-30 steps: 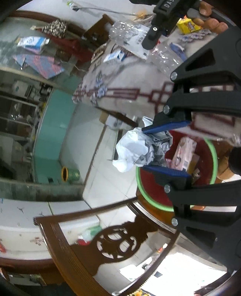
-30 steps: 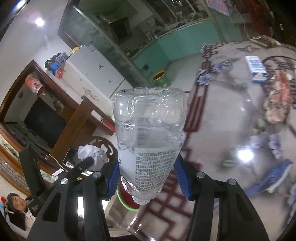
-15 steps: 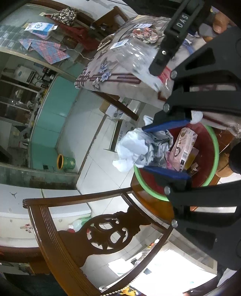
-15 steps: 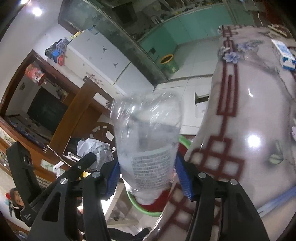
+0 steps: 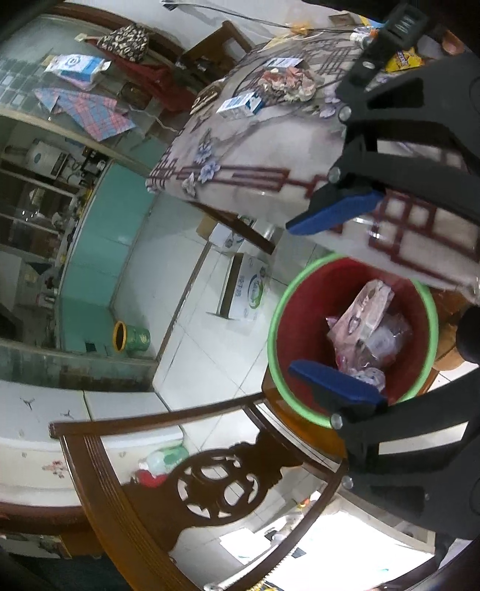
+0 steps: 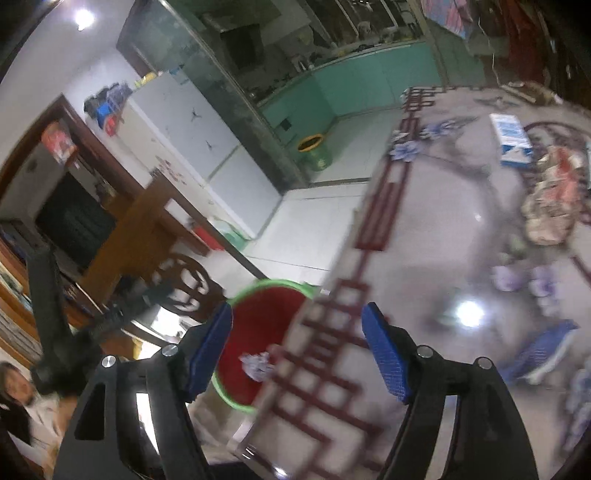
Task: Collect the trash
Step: 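Open both tools over the red bucket to drop the paper and bottle, then move both open tools back over the table toward the remaining trash, then grasp the white patterned paper cup with the right tool while the left tool grasps the yellow drink carton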
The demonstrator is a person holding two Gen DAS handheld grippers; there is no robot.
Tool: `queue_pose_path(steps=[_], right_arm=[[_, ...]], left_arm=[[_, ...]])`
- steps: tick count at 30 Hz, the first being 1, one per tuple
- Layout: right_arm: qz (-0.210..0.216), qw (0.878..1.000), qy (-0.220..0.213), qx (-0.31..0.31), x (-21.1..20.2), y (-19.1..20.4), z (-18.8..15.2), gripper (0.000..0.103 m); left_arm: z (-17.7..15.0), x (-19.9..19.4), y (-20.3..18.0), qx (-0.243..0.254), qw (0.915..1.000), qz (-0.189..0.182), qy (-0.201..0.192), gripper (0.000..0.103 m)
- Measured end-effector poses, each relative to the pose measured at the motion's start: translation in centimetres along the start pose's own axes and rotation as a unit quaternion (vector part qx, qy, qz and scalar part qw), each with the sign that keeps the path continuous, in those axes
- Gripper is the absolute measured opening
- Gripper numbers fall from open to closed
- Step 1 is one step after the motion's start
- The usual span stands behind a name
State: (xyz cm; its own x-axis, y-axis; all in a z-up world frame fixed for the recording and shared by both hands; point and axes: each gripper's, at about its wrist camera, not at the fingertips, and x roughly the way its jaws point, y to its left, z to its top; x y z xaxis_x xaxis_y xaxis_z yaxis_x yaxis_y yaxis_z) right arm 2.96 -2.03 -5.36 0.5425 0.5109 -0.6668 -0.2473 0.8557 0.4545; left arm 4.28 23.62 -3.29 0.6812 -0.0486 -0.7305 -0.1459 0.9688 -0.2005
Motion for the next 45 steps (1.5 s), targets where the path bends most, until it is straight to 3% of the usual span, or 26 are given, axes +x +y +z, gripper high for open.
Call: queue_pose_path(steps=[6,11,17,21,25,29,31,35,38,39,40,43,45], right_arm=[[-0.035,0.999,0.001,-0.007,-3.1,-2.6,-2.1,0.072],[-0.091,0.996,0.006,0.024,-5.6,-7.4,-3.5,0.072],[-0.166,0.986,0.001,0.015,-10.1,-11.7,-4.7,0.072],[-0.197,0.978,-0.020,0.060,-13.8,-16.2,-5.5,0.072],[-0.213,0.965,-0.052,0.145,-18.1,-21.7,-5.1,0.073],[-0.249,0.958,-0.033,0.141,-20.4,-24.7,-2.6,0.078],[-0.257,0.957,-0.019,0.135,-20.9,-26.2,-1.4,0.078],[-0.234,0.961,-0.001,0.145,-20.0,-28.8,-1.0,0.075],[-0.214,0.963,0.012,0.163,-18.7,-30.1,-1.5,0.043],[-0.202,0.965,0.013,0.166,-18.5,-30.3,-1.4,0.041],[-0.201,0.967,0.014,0.156,-18.3,-30.1,-1.2,0.041],[-0.251,0.962,0.018,0.109,-17.7,-29.2,-0.6,0.045],[-0.250,0.962,0.026,0.106,-17.2,-29.4,-0.7,0.050]], left_arm=[[-0.3,0.4,-3.5,0.023,0.9993,-0.024,0.017,0.075],[-1.0,0.9,-7.6,0.056,0.9970,-0.041,0.033,0.076],[-1.8,0.5,-13.3,0.110,0.9905,-0.078,0.028,0.078],[-2.7,1.1,-16.9,0.144,0.9843,-0.092,0.043,0.078],[-3.7,1.6,-19.8,0.171,0.9789,-0.100,0.052,0.078],[-4.7,2.0,-22.0,0.194,0.9730,-0.110,0.059,0.078],[-5.2,2.3,-23.0,0.201,0.9700,-0.121,0.064,0.079],[-6.2,2.5,-25.0,0.211,0.9632,-0.148,0.077,0.079],[-7.5,2.3,-26.9,0.223,0.9573,-0.165,0.082,0.079],[-8.2,2.2,-27.7,0.232,0.9535,-0.174,0.085,0.079],[-8.8,2.1,-28.5,0.241,0.9496,-0.181,0.087,0.079],[-10.5,1.5,-30.6,0.273,0.9385,-0.194,0.086,0.079],[-11.7,1.0,-31.8,0.286,0.9325,-0.204,0.086,0.079]])
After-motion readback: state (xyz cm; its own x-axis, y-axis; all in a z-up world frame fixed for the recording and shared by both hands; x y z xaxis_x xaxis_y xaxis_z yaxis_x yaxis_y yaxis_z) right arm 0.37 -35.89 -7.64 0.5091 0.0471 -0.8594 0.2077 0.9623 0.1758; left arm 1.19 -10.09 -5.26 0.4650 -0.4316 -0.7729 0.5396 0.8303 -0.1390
